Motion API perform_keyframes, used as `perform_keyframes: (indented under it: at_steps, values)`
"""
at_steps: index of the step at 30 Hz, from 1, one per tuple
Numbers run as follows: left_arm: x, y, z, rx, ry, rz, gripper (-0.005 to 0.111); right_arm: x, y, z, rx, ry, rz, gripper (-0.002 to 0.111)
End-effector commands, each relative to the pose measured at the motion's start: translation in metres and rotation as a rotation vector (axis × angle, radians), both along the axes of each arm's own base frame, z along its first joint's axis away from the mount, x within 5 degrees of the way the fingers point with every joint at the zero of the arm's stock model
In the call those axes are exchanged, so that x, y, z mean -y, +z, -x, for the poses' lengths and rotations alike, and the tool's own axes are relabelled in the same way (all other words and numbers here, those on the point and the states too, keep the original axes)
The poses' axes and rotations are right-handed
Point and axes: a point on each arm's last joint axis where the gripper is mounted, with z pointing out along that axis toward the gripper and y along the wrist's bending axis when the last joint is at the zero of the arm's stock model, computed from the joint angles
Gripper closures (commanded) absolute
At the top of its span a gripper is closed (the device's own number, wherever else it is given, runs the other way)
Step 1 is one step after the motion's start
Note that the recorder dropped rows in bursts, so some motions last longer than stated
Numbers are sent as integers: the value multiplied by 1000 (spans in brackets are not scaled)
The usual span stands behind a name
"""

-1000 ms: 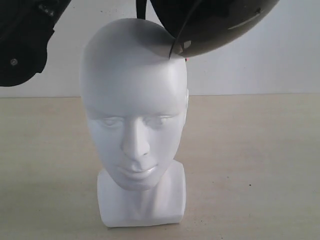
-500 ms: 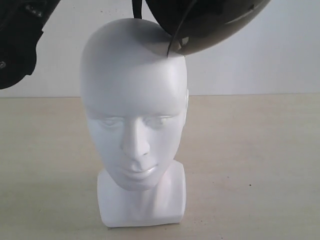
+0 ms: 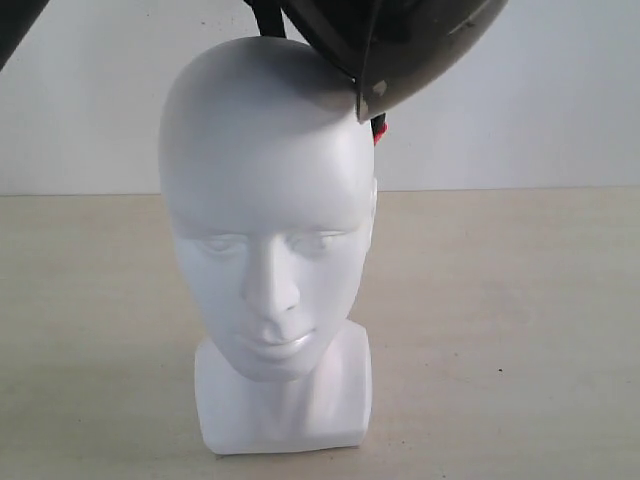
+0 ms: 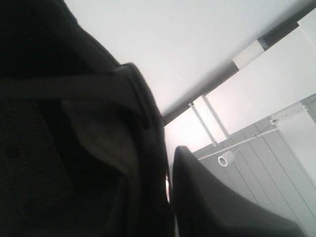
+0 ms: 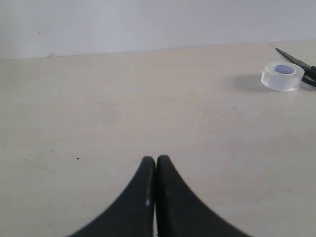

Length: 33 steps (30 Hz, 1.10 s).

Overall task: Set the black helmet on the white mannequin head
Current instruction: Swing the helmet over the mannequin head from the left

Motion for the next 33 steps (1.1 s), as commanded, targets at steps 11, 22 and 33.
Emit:
perform_keyframes:
  at_steps: [11, 22, 33]
  values:
    - [-12, -14, 9, -2, 2, 22, 102, 0, 1, 0, 17, -3, 6, 108]
    - [-34, -1, 13, 75, 61, -6, 102, 0, 1, 0, 17, -3, 6, 108]
    - [-44, -16, 19, 33, 76, -28, 102, 0, 1, 0, 17, -3, 6, 108]
